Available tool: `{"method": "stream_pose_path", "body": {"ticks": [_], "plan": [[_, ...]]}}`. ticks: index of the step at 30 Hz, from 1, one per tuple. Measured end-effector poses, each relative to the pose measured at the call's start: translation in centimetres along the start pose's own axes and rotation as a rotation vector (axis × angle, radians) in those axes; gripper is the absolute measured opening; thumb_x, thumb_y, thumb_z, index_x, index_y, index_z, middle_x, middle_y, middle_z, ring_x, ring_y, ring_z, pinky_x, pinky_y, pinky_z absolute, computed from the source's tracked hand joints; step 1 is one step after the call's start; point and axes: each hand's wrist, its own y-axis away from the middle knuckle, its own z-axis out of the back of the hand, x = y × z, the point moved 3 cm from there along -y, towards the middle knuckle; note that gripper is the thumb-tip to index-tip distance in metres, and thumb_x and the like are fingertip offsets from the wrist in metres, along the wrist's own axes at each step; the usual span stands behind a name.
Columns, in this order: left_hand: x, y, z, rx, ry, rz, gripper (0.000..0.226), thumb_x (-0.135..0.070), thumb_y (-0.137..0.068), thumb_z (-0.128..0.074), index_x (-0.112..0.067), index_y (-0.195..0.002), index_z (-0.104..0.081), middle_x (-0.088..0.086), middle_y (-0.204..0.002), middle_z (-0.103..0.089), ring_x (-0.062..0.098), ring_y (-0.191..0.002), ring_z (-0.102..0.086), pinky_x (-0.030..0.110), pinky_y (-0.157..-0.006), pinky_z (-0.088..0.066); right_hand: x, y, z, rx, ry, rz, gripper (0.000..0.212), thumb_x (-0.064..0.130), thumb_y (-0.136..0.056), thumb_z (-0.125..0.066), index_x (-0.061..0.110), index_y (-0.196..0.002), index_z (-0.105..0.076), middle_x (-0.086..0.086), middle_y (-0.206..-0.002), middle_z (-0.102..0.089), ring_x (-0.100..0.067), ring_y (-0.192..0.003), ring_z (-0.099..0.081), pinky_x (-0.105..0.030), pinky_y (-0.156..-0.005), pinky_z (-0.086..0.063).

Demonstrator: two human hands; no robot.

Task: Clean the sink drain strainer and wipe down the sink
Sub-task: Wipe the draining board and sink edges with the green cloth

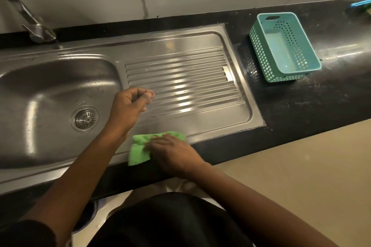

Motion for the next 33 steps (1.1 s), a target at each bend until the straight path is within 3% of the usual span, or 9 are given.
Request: {"method": "stream_pose_path", "body": {"ticks": [6,8,12,15,19,22,25,28,33], "plan": [[0.1,-0.2,-1.0,0.028,-0.023,0.009,0.012,-0.021,-0.101,-0.068,-0.023,-0.101,-0.080,-0.002,-0.109,-0.081,0.020,-0.109,-0.075,0.039,-0.093,-0.060,-11.2,11.7,10.7,-0.084,0.196,-0.383,0.038,0.027,-0.100,-0.059,0.033,-0.137,-0.065,0.013,-0.145,-0.062,-0.008,-0.140,-0.050,-0.037,-0.121,-0.038],[0.0,-0.3,-1.4,0.024,-0.022,0.011,0.012,-0.021,-0.101,-0.068,-0.022,-0.102,-0.080,-0.003,-0.109,-0.082,0.019,-0.108,-0.075,0.040,-0.093,-0.060,-13.9,14.3,13.8,-0.108,0.284,-0.480,0.040,0.029,-0.100,-0.061,0.033,-0.140,-0.064,0.011,-0.146,-0.062,-0.015,-0.140,-0.052,-0.042,-0.116,-0.045],[-0.4,-0.4,-1.9,0.019,-0.014,0.018,0.012,-0.021,-0.100,-0.068,-0.022,-0.099,-0.080,-0.004,-0.107,-0.082,0.018,-0.108,-0.075,0.038,-0.093,-0.060,-16.1,14.8,16.1,0.009,0.572,-0.545,0.048,0.039,-0.101,-0.057,0.033,-0.149,-0.055,0.010,-0.155,-0.053,-0.029,-0.139,-0.048,-0.047,-0.097,-0.052],[-0.7,-0.5,-1.9,0.016,-0.015,0.018,0.013,-0.021,-0.101,-0.068,-0.020,-0.098,-0.080,-0.003,-0.107,-0.082,0.018,-0.107,-0.076,0.038,-0.092,-0.059,-17.4,13.7,17.1,0.008,0.672,-0.603,0.061,0.023,-0.092,-0.071,0.032,-0.150,-0.053,0.009,-0.159,-0.049,-0.029,-0.128,-0.049,-0.043,-0.080,-0.053],[-0.9,-0.4,-1.6,0.010,-0.024,0.019,0.013,-0.021,-0.101,-0.067,-0.023,-0.098,-0.079,-0.003,-0.109,-0.081,0.017,-0.108,-0.075,0.034,-0.090,-0.058,-17.8,12.8,16.0,-0.155,0.610,-0.691,0.055,0.012,-0.092,-0.072,0.023,-0.144,-0.058,-0.005,-0.150,-0.053,-0.030,-0.118,-0.053,-0.044,-0.077,-0.060],[-0.5,-0.4,-1.0,-0.004,-0.033,0.029,0.013,-0.020,-0.102,-0.067,-0.020,-0.099,-0.079,-0.002,-0.110,-0.081,0.018,-0.108,-0.075,0.037,-0.091,-0.059,-15.4,11.6,13.8,-0.250,0.505,-0.781,0.038,0.019,-0.096,-0.069,0.016,-0.133,-0.064,-0.009,-0.133,-0.057,-0.027,-0.110,-0.057,-0.044,-0.080,-0.061],[0.0,-0.4,-0.6,-0.014,-0.045,0.048,0.014,-0.022,-0.101,-0.067,-0.016,-0.101,-0.079,-0.002,-0.111,-0.081,0.019,-0.109,-0.075,0.040,-0.093,-0.060,-12.0,9.7,11.5,-0.266,0.415,-0.756,0.025,0.024,-0.101,-0.061,0.016,-0.124,-0.065,-0.004,-0.116,-0.063,-0.021,-0.100,-0.061,-0.041,-0.077,-0.060],[0.3,-0.4,-0.2,-0.014,-0.050,0.059,0.013,-0.022,-0.102,-0.067,-0.018,-0.102,-0.079,-0.001,-0.110,-0.081,0.021,-0.108,-0.075,0.042,-0.094,-0.060,-8.4,6.9,9.0,-0.232,0.340,-0.654,0.027,0.024,-0.100,-0.063,0.019,-0.126,-0.065,-0.002,-0.116,-0.063,-0.020,-0.101,-0.061,-0.039,-0.078,-0.060],[0.2,-0.8,0.6,-0.057,-0.008,0.077,0.012,-0.021,-0.101,-0.068,-0.022,-0.101,-0.079,0.001,-0.106,-0.082,0.029,-0.108,-0.076,0.045,-0.093,-0.059,-1.1,0.0,3.1,-0.124,0.190,-0.288,0.021,0.028,-0.097,-0.067,0.023,-0.117,-0.071,-0.002,-0.121,-0.059,-0.021,-0.107,-0.061,-0.037,-0.080,-0.059]]}}
